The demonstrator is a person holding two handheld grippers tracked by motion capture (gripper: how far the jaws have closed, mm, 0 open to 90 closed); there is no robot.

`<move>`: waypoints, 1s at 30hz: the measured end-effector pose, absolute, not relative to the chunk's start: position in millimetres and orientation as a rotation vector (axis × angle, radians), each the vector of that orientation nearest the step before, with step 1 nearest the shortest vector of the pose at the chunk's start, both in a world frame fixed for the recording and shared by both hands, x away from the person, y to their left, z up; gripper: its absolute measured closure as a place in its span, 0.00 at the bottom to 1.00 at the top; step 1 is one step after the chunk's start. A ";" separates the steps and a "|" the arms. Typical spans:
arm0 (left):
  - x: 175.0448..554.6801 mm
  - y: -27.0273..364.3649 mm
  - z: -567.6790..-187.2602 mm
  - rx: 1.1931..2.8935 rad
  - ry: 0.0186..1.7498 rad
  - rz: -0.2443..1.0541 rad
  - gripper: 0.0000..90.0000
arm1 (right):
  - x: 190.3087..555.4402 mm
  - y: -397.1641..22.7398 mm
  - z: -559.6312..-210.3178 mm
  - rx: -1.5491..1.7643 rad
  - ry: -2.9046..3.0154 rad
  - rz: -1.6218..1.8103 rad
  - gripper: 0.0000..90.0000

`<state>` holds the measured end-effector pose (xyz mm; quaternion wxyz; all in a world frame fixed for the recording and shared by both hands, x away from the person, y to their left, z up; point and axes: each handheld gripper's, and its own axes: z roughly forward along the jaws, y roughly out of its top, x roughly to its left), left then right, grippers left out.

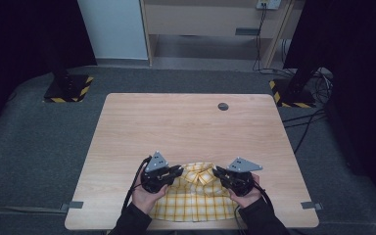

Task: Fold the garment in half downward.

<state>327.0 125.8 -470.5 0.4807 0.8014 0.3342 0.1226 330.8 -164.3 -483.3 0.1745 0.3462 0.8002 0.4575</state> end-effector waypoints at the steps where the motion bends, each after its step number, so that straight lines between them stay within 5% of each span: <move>1: 324.4 126.8 -471.2 1.957 0.813 0.300 0.89 | 328.4 -165.1 -483.2 0.981 2.275 1.299 0.91; 20: 294.5 137.2 -488.0 2.011 0.799 0.247 0.88 | 298.2 -166.6 -495.5 0.950 2.365 1.313 0.89; 30: 290.2 139.8 -497.6 2.036 0.818 0.208 0.84 | 290.2 -172.6 -505.2 0.962 2.457 1.320 0.77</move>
